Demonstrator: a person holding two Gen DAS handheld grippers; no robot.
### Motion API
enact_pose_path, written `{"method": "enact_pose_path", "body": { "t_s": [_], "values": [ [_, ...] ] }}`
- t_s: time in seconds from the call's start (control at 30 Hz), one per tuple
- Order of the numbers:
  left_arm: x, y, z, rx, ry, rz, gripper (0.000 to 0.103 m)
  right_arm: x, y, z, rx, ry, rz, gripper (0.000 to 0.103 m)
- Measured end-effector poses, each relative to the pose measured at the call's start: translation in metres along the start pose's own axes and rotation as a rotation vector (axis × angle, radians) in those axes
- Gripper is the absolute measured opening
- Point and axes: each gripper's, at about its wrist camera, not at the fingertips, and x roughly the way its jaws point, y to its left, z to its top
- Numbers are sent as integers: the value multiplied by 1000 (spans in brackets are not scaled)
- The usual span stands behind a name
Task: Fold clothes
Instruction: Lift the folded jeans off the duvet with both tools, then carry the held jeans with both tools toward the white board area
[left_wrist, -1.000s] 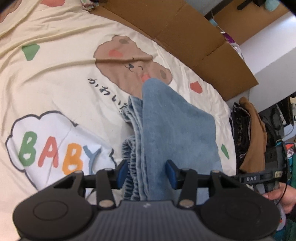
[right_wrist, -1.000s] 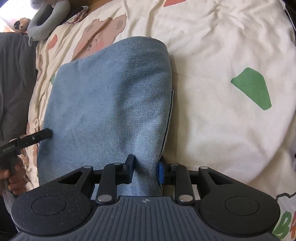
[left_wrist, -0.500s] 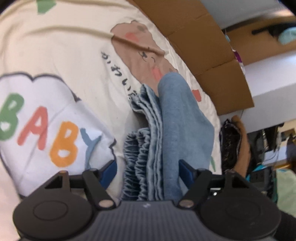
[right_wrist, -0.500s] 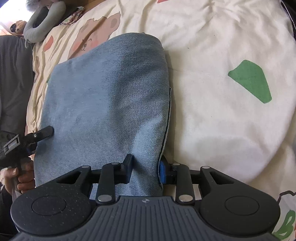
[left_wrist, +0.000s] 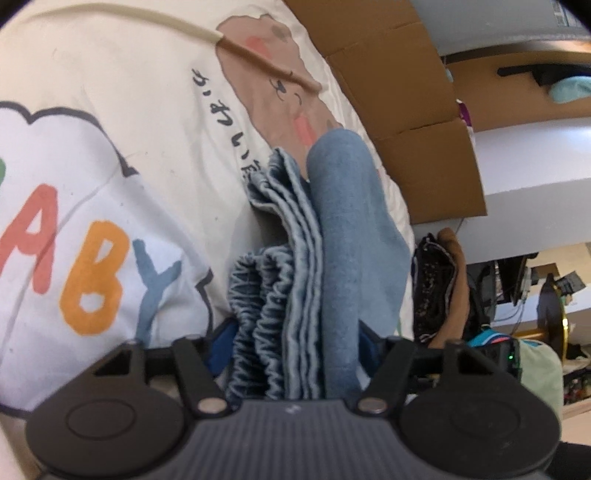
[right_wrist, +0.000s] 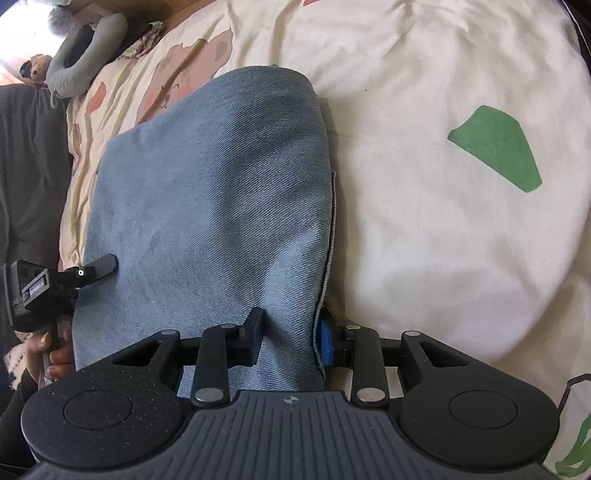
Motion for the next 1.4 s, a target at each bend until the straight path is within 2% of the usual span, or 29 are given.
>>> {"method": "enact_pose_path", "body": {
  "t_s": [0.1,0.2,0.27,0.37,0.57,0.67,0.73,0.8,0.97,1.17,1.4],
  "values": [
    [-6,-3,-4,24,-24,-10,49,-8,-2,-4,-2,-24,47,34],
    [-7,1,-6,0,-29,-22,48,-13,-4,-6,-1,-57,73,35],
    [-5,4,-3,-27,-11,-31,50,-13,-6,-5,11,-79,96,42],
    [-1,9,1,-69,26,-46,54,-11,-12,-5,35,-108,130,42],
    [5,6,1,-77,85,-27,57,-1,-29,-3,85,-155,229,43],
    [7,2,3,-70,108,-6,57,5,-34,-1,99,-178,286,48],
    [6,-2,5,-56,114,14,53,10,-35,0,110,-180,317,49],
    [4,-8,8,-36,123,36,46,13,-37,2,143,-172,356,51],
    [-2,-26,12,-6,139,96,40,3,-29,5,113,-180,365,23],
    [-12,-51,13,37,131,147,38,-16,-19,-1,158,-212,397,21],
    [-32,-79,22,57,110,168,38,-41,6,2,161,-248,417,21]
  ]
}}
